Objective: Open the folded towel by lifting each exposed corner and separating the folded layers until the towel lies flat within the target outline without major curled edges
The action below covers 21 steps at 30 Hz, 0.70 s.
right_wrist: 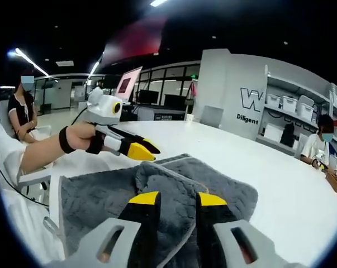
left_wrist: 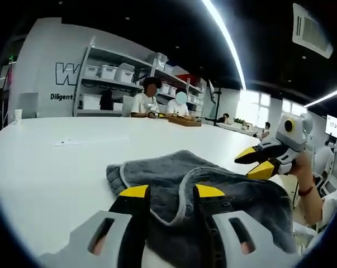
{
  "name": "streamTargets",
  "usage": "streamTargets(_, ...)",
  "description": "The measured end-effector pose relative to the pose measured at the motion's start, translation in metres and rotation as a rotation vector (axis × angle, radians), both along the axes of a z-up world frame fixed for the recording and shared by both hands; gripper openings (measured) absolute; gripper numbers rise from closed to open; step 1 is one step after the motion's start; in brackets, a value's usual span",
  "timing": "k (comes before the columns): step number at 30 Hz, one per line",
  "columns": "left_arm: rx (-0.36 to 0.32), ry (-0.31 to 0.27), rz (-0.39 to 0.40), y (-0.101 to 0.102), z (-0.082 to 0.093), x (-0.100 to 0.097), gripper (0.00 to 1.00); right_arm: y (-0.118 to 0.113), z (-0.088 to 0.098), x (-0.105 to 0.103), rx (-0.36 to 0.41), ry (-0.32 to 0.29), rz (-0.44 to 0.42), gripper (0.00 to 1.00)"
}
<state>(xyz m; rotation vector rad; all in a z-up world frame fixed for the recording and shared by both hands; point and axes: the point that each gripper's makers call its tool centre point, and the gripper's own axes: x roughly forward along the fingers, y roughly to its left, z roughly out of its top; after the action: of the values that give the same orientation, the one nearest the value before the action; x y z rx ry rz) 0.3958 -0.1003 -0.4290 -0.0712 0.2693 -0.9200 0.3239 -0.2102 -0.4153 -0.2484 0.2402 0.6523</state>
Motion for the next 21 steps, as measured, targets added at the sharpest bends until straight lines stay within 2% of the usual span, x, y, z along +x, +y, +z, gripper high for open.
streamTargets(15, -0.013, 0.008, 0.023, 0.002, -0.004, 0.019, 0.29, 0.002, -0.012, 0.014, 0.004, 0.038, -0.013, 0.22)
streamTargets(21, -0.014, 0.025, 0.031, 0.001, -0.006, 0.027, 0.30, 0.001, -0.011, 0.015, 0.002, 0.029, -0.017, 0.23)
